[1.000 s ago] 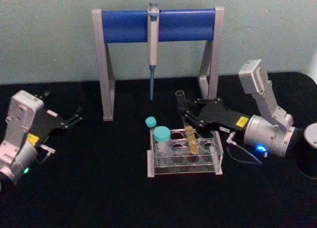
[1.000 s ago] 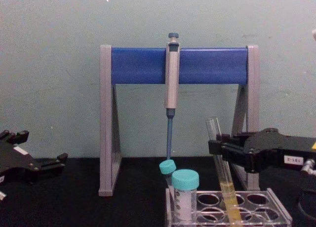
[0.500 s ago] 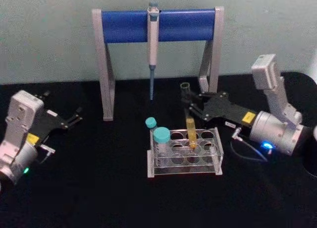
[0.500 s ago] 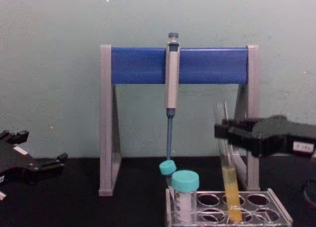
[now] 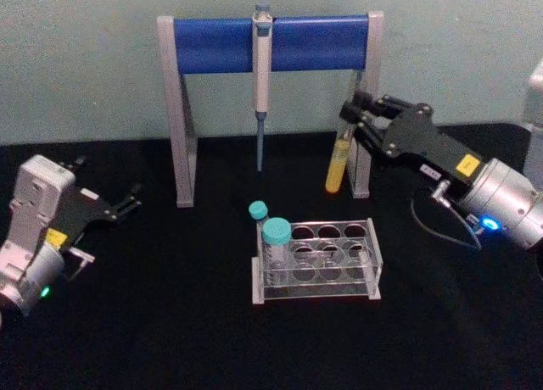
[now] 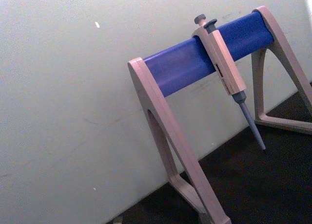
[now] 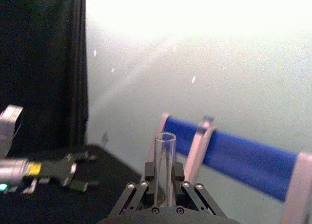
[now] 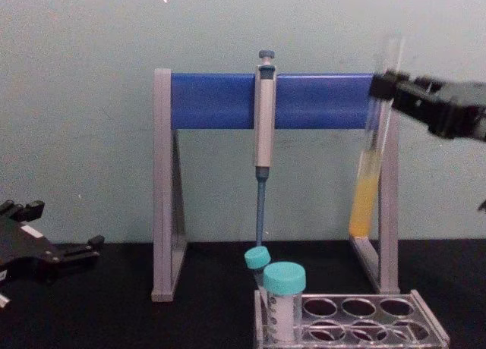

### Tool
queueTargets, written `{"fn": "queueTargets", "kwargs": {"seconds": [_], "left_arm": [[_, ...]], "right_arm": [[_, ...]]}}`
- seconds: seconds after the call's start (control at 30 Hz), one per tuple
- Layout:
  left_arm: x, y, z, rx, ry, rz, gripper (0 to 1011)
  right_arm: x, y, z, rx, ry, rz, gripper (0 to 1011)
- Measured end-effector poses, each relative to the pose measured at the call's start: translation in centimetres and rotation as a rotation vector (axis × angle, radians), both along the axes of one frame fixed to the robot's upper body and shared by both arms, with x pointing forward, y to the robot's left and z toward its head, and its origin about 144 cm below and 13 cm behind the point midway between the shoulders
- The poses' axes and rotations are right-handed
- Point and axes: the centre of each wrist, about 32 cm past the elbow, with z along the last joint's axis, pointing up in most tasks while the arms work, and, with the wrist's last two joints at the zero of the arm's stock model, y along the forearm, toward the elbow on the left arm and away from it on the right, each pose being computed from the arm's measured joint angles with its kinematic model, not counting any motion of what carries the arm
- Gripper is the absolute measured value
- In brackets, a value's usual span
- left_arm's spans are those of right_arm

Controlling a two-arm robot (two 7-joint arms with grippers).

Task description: Pick up the test tube from the test tube rack, shake it, then place it back into the test tube rack.

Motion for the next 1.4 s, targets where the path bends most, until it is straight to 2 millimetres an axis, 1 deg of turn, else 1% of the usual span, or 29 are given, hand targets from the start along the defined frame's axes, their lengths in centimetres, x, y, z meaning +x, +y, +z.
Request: {"fn": "queueTargets", "kwargs": {"seconds": [0.13,0.33,0.8,1.13,1.27,1.4], "left_arm": [[0.0,0.0,0.0,0.000,0.000,0.000,1001],[0.0,0.0,0.0,0.000,0.000,0.000,1001],[0.0,0.0,0.0,0.000,0.000,0.000,1001],[0.0,0.0,0.0,0.000,0.000,0.000,1001],[0.0,0.0,0.0,0.000,0.000,0.000,1002],[0.0,0.0,0.0,0.000,0.000,0.000,1001]], "right_arm": [[-0.2,-0.1,-0.1,0.037,-0.043,-0.041,228],[-0.3,-0.2,-0.2,0.043,-0.070,-0.090,227],[-0.3,0.0,-0.3,0.035,-0.083,-0.114,227],[0.1,-0.3,0.2,0.036,-0.041,-0.010,228],[0.0,-1.1,0.7,0.026,0.014,0.064,227],[-0.5,-2.3,1.5,-0.026,0.074,0.114,227]]}}
